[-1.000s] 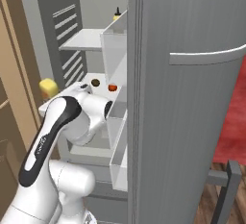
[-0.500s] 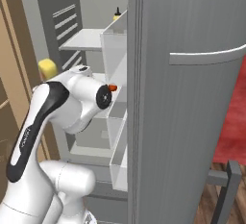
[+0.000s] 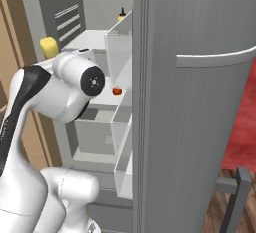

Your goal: Place the mustard and mustard from the counter to the top shelf of the fridge. If the existing items in the fridge are on the top shelf, move them to other shelves.

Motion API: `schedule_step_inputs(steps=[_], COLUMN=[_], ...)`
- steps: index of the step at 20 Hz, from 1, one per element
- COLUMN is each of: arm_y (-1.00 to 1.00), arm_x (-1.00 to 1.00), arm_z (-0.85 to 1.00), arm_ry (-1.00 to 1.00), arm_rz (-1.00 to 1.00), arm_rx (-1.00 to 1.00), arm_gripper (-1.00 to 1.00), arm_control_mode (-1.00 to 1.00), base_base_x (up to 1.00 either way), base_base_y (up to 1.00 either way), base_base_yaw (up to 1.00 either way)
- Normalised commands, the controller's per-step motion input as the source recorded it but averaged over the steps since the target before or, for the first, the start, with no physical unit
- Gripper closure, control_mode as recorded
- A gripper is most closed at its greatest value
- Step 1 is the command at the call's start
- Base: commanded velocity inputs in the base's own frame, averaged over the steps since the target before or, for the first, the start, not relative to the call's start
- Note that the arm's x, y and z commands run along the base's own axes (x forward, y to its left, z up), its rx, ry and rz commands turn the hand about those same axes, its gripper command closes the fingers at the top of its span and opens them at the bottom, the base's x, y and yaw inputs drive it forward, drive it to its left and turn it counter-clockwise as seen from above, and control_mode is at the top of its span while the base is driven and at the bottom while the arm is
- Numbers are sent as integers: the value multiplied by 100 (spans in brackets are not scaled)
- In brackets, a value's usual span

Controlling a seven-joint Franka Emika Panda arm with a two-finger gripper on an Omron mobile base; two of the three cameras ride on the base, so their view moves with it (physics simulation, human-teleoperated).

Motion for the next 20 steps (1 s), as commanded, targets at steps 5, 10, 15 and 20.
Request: schedule_step_inputs(steps=[5,10,15,20], arm_y=[-21,-21,-9,0], arm_x=[0,0,1,3], arm_z=[59,47,37,-1], arm_ry=[0,0,-1,-3], arm_rz=[-13,-8,-4,0], arm_rx=[1,1,1,0], arm_gripper=[100,100,100,100], arm_control_mode=[-100,-100,-100,-100], base_base_x=[0,0,0,0], base_base_y=[0,0,0,0], base_base_yaw=[0,0,0,0])
